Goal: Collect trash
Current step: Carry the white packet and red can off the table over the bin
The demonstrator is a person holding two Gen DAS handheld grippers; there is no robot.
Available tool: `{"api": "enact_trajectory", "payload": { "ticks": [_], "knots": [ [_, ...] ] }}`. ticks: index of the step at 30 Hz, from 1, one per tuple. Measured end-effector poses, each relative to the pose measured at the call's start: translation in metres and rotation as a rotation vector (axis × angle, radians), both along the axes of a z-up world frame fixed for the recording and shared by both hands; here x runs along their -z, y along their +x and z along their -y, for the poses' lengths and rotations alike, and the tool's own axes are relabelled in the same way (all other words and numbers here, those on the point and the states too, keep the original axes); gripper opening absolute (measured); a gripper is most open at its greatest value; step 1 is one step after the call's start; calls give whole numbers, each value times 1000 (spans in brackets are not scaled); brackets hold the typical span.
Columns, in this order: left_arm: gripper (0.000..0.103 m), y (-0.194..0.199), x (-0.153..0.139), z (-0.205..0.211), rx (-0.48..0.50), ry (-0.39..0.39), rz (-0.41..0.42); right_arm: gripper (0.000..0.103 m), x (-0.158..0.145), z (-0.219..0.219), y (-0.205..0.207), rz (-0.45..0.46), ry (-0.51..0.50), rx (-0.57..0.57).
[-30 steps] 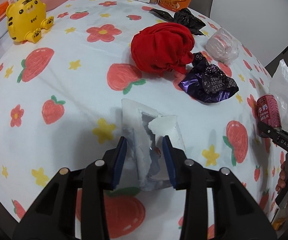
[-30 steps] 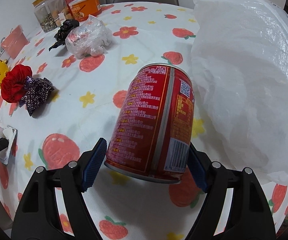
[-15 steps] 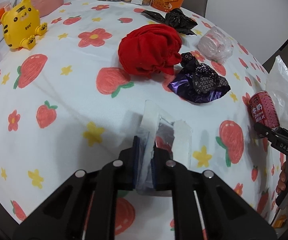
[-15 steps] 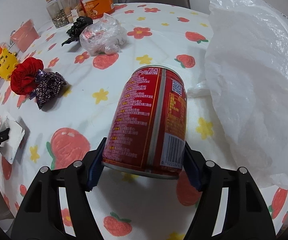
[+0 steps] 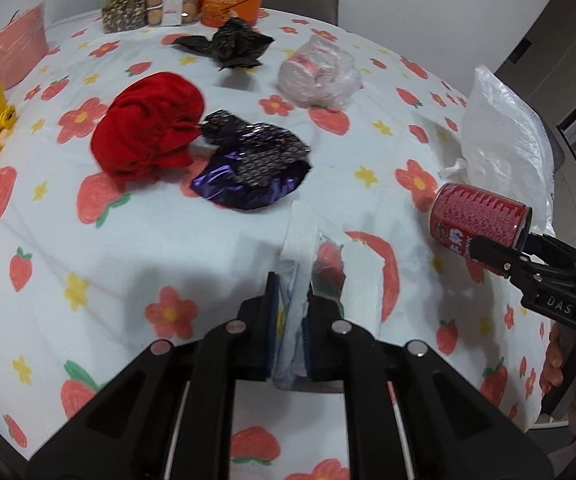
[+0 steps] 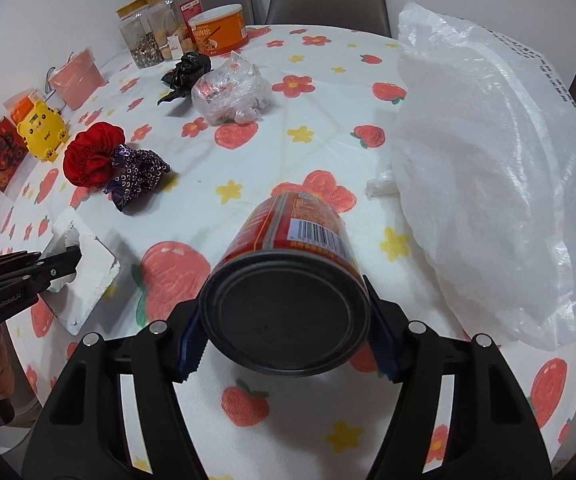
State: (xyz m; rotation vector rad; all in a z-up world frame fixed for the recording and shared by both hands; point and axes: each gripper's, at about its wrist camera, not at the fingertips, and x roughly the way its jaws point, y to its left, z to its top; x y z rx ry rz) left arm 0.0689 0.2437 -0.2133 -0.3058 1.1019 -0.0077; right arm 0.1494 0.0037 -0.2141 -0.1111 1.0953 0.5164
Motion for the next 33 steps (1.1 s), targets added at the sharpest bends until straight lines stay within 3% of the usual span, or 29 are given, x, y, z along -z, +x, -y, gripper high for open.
{"api": "enact_trajectory", "payload": {
  "ticks": [12,20,27,33],
  "knots": [
    [11,25,-23,111,257,-14,33,64,-16,87,-35,6,22,129],
    [11,13,-45,209,372,8,47,64,-35,186,-71,42,53,225],
    [11,-7,-63,338,486,28,68,64,-42,316,-123,77,38,356],
    [11,-25,-63,481,658,21,85,64,-42,434,-168,97,-13,532]
  ]
}}
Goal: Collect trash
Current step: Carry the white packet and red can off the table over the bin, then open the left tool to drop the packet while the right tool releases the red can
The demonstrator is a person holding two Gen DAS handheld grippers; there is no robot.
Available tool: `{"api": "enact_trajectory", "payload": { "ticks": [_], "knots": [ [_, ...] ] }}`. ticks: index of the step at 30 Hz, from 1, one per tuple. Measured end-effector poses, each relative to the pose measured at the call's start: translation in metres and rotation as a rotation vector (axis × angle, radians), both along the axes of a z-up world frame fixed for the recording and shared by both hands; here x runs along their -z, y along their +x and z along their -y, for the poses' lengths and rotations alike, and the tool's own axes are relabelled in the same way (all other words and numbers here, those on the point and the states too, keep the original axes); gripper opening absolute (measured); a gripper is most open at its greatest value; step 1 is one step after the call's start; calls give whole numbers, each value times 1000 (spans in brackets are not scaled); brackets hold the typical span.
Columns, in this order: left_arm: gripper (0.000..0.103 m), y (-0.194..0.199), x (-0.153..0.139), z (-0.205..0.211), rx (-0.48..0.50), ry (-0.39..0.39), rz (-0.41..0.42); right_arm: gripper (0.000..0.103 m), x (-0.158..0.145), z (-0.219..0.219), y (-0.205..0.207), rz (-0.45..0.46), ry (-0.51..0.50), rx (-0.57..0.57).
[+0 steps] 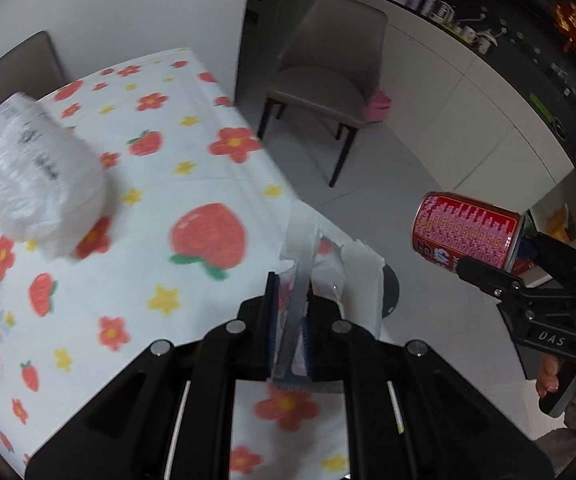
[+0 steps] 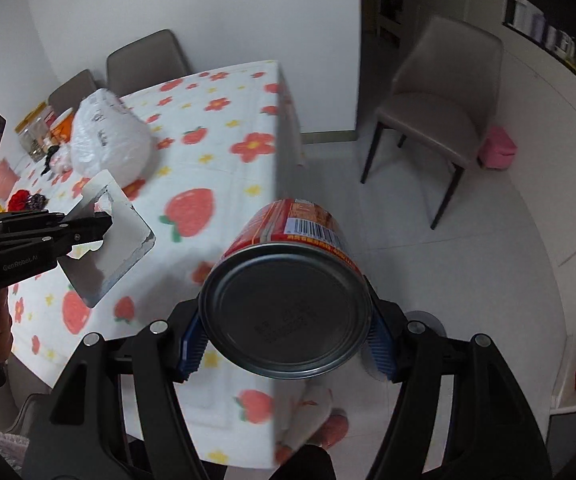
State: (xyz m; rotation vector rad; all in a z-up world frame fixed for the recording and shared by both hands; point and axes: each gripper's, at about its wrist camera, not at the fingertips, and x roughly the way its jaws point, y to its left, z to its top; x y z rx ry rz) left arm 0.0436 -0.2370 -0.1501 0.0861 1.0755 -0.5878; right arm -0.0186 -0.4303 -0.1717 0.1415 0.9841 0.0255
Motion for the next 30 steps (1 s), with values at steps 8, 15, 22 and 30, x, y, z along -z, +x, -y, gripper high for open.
{"api": "enact_trajectory", "payload": {
  "ticks": [8,15,22,30],
  "knots": [
    [11,-17,49,186,247,5,-56,64,35,135,-57,-48,-20,262],
    [11,-17,143,311,404,79,-131,64,118,220,-78,-141,20,416],
    [12,-13,236,389,462,183,-141,64,196,269,-73,-204,55,465],
    [27,-2,297,407,468,231,-179,64,244,289,-68,-243,80,453]
  ]
}}
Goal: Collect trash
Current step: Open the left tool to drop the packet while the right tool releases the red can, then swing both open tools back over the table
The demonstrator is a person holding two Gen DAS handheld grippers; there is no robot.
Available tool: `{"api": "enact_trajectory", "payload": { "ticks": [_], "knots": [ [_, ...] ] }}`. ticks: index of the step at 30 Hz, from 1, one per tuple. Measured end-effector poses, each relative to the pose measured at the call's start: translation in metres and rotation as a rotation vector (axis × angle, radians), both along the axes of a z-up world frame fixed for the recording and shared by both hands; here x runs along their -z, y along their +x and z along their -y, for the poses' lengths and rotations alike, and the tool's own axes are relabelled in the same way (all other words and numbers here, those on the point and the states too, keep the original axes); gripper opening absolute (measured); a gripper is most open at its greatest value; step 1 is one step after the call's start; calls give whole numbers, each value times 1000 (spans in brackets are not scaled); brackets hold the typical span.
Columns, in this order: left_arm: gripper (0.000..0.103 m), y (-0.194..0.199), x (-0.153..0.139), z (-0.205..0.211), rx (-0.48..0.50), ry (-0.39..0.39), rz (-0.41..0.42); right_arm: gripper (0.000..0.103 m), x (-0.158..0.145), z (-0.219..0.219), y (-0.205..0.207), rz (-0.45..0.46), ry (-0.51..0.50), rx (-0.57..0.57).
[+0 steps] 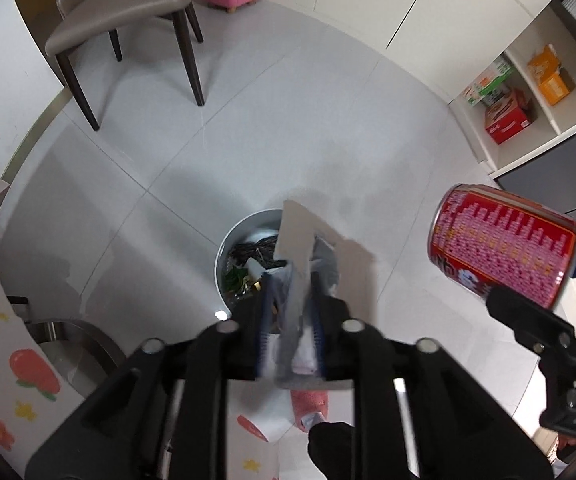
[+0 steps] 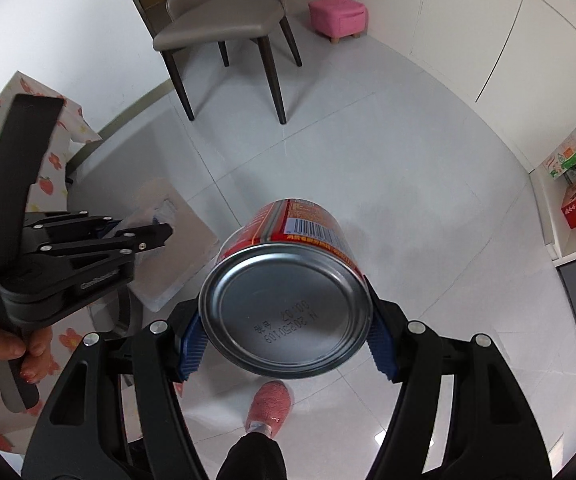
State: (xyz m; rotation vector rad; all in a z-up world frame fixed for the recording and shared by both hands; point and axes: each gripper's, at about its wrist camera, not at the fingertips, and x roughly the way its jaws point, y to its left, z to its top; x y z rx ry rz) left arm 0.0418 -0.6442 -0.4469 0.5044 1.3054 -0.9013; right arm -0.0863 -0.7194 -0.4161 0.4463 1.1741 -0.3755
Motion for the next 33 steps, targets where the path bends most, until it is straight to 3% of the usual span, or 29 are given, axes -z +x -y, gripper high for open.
{"api": "enact_trajectory", "payload": {
  "ticks": [4,16,18,27,33],
  "knots": [
    [38,0,10,0,-6,30,1,64,19,4,7,-9,20,-5],
    [39,4,10,-18,-25,48,1,65,43,-4,39,12,65,-70],
    [39,6,10,-20,-31,51,1,71,42,-4,43,19,56,-80],
    [39,12,-10,-28,-44,34,7,72,13,-7,40,34,8,-101],
    [39,17,-56,-54,-81,-14,19,72,-28,-23,41,51,-27,-133]
  ]
}}
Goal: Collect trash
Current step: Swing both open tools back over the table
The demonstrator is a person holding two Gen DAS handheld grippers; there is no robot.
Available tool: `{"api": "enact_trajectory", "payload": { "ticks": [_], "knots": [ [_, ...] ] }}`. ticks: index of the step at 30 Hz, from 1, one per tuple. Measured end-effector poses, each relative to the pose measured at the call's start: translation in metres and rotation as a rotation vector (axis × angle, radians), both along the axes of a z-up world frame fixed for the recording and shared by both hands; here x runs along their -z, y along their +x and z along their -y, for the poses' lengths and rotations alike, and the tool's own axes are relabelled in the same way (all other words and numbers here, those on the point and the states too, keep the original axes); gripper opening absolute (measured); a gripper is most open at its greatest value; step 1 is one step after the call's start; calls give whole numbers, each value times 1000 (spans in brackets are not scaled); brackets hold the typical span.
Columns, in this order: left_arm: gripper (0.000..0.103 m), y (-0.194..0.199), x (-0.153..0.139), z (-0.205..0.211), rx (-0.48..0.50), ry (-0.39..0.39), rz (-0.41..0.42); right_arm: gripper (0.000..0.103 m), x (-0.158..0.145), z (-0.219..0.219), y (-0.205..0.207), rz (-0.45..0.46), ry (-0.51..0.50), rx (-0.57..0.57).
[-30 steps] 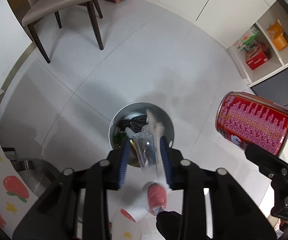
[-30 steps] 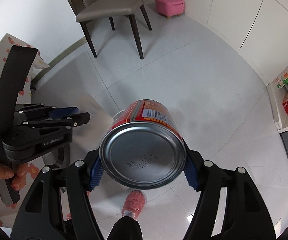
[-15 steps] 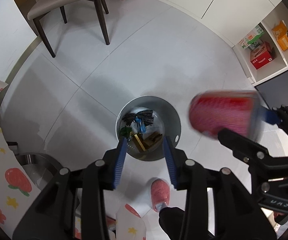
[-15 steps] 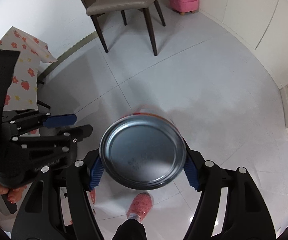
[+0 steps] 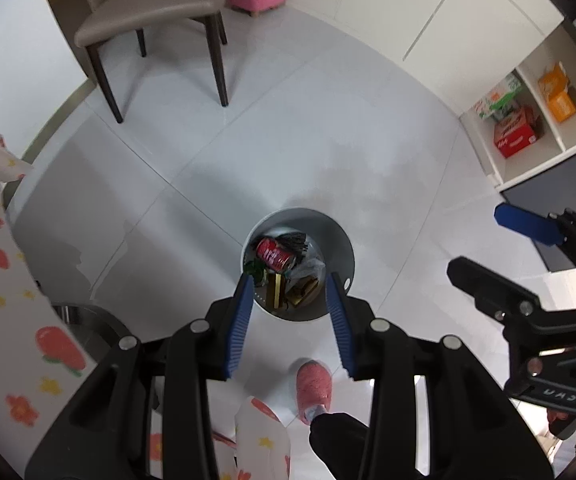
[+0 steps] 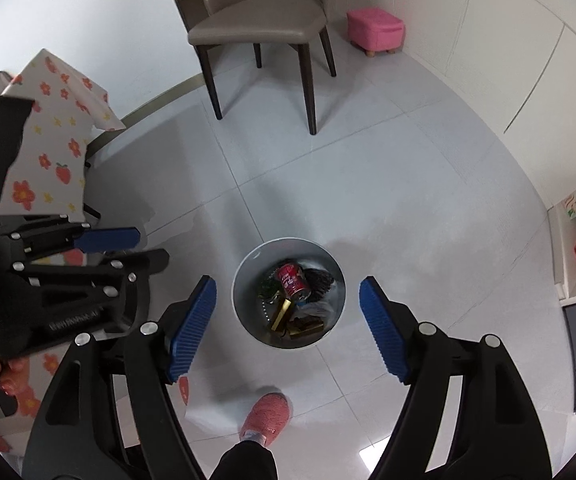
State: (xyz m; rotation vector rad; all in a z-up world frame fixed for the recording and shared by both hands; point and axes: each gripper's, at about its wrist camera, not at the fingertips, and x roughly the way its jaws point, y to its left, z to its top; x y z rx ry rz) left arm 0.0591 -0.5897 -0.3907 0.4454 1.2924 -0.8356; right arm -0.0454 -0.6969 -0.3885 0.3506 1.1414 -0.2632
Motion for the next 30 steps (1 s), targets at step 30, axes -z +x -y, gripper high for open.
{"api": "enact_trajectory", "payload": {
  "ticks": [30],
  "knots": [
    [54,19,-231,-593,-889,-81,263,78,-248,-483,150,329,51,-795]
  ]
}}
